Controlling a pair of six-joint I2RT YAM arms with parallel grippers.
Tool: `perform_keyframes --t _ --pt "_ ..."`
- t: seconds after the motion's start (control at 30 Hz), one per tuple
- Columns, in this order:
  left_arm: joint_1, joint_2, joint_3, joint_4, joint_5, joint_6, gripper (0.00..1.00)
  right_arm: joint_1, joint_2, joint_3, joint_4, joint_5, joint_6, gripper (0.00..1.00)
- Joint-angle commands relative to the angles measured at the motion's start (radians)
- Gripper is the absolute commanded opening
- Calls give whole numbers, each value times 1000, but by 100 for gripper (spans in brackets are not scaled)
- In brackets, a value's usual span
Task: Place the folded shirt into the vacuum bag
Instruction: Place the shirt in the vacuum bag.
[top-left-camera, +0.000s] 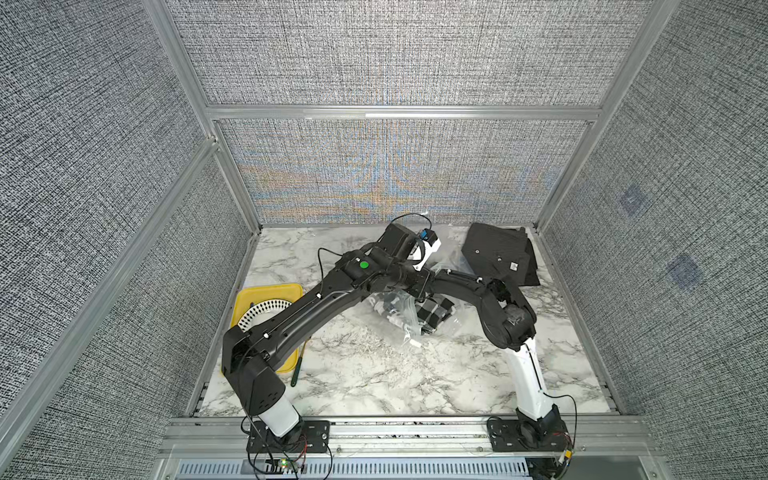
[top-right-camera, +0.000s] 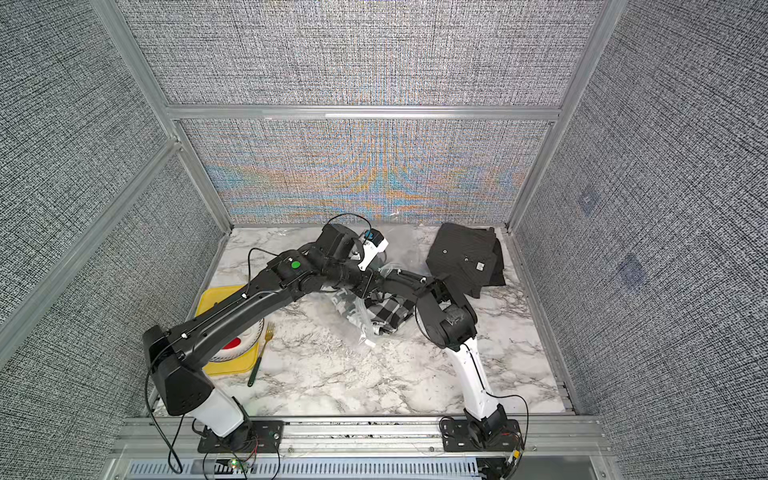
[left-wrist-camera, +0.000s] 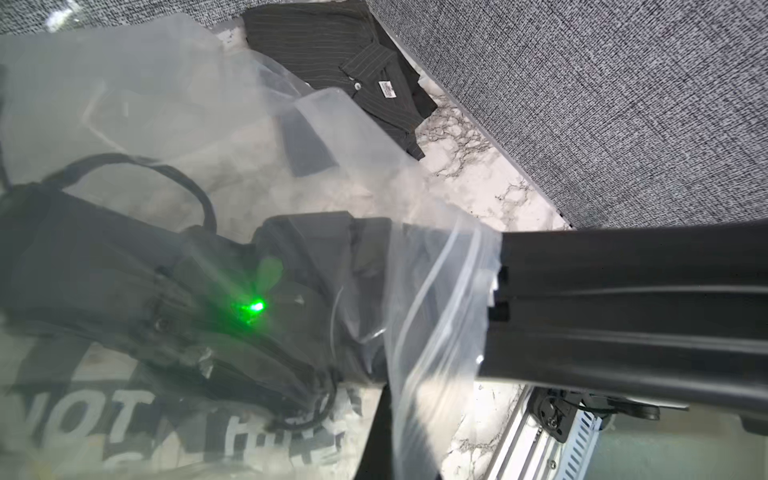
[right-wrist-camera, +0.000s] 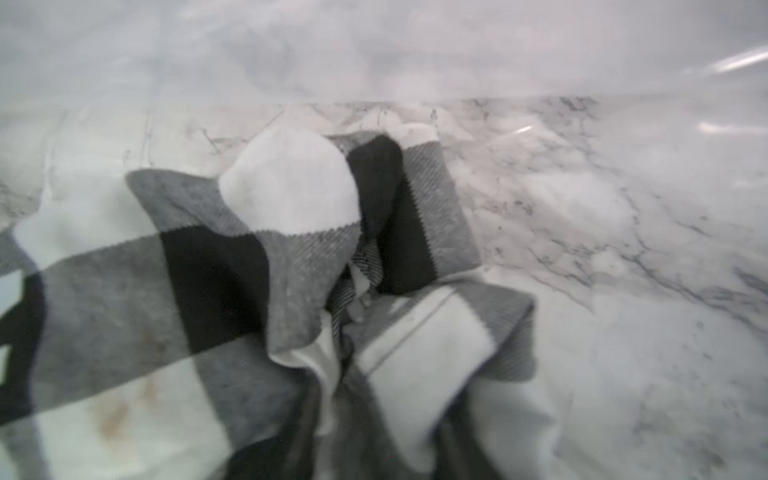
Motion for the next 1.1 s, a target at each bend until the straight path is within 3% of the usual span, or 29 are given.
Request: perform_keyframes --t 0.0,0.13,0.43,0.63,1.07 --pt "-7 10 -12 33 99 -14 0 -5 -12 11 -3 -43 -6 15" --pt "-7 20 -17 39 108 -14 0 -16 -48 1 40 -107 7 1" --pt "-11 34 -12 48 143 -18 0 -57 -107 -82 289 -358 125 1" --pt "-14 34 -24 55 157 -20 0 -71 -42 -8 314 -475 185 1" --pt "-35 40 -46 115 240 -51 0 -113 156 228 187 -474 399 0"
